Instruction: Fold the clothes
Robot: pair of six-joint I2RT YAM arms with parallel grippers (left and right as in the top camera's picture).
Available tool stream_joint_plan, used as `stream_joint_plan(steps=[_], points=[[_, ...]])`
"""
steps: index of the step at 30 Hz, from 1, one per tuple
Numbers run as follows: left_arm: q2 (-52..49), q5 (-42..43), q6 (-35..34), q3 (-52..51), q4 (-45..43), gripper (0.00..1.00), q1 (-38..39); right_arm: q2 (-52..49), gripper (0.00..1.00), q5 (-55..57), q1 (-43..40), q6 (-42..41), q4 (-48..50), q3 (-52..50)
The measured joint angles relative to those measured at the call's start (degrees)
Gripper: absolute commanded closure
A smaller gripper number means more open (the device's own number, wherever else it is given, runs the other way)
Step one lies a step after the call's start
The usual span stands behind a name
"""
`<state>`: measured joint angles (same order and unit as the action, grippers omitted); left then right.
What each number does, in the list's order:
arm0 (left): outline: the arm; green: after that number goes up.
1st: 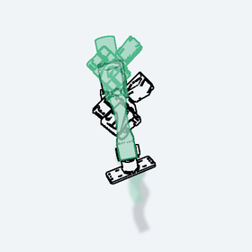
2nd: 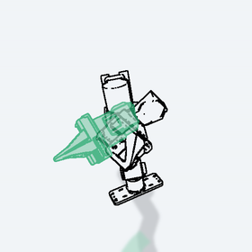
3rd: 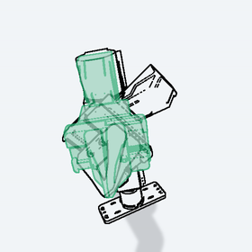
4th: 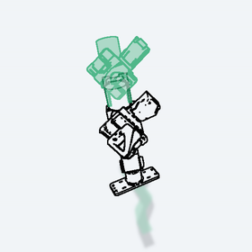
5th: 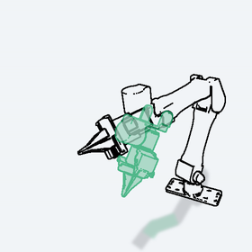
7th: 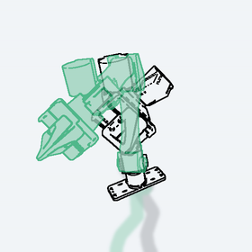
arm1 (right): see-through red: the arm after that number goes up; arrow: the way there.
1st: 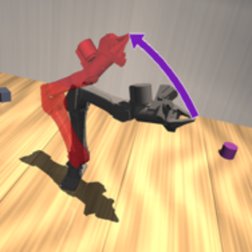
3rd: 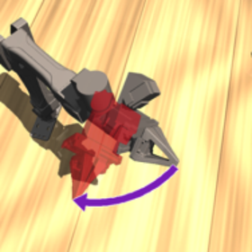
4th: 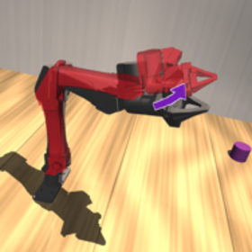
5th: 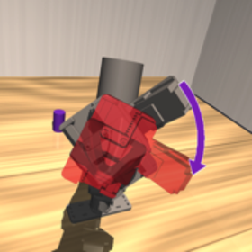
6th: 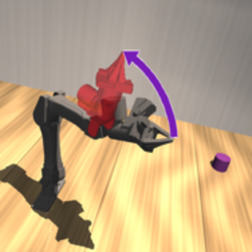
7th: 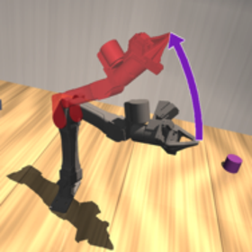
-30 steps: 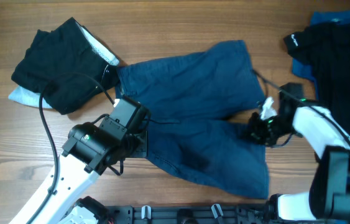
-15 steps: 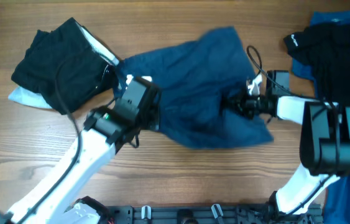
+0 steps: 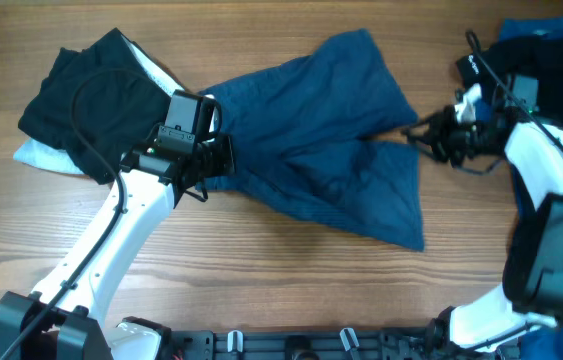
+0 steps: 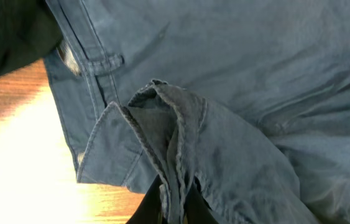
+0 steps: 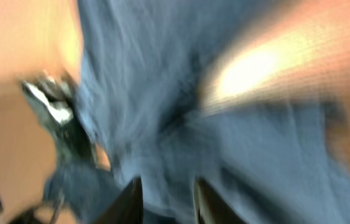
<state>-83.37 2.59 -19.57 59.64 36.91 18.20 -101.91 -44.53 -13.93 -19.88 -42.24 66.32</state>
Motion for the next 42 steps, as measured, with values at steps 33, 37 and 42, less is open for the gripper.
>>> stream_joint_plan(steps=[33, 37, 42], points=[[0.0, 0.8, 1.7, 0.0, 1.7, 0.95, 0.0, 29.7, 0.39, 16.1, 1.2, -14.6, -2.8, -35.0], [0.0, 0.8, 1.7, 0.0, 2.1, 0.95, 0.0, 27.7, 0.41, 18.3, 1.2, -15.9, -2.4, -35.3], [0.0, 0.8, 1.7, 0.0, 2.8, 0.95, 0.0, 26.3, 0.53, 19.3, 1.1, -18.7, 2.5, -38.1]])
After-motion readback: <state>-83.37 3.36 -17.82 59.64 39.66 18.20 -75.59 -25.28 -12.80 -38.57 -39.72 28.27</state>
